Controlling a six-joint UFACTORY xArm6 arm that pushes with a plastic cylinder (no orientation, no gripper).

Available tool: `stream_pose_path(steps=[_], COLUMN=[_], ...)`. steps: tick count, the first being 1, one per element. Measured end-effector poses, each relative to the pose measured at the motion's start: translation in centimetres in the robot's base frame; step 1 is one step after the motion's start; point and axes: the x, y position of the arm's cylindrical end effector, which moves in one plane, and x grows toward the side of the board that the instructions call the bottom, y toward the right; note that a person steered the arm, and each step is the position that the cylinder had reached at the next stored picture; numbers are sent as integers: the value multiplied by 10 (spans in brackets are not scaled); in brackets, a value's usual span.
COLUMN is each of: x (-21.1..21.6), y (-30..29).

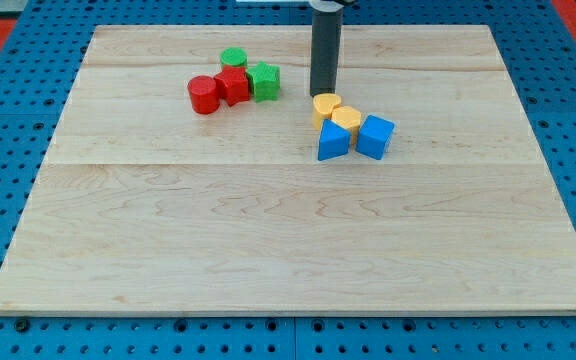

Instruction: Push the yellow blocks and blue triangle towards the top

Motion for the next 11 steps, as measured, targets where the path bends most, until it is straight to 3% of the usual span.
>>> stream_pose_path(steps=[1,2,3,6,7,11], x=[2,31,37,151,164,141], y=[0,-11,-47,-111,-85,2])
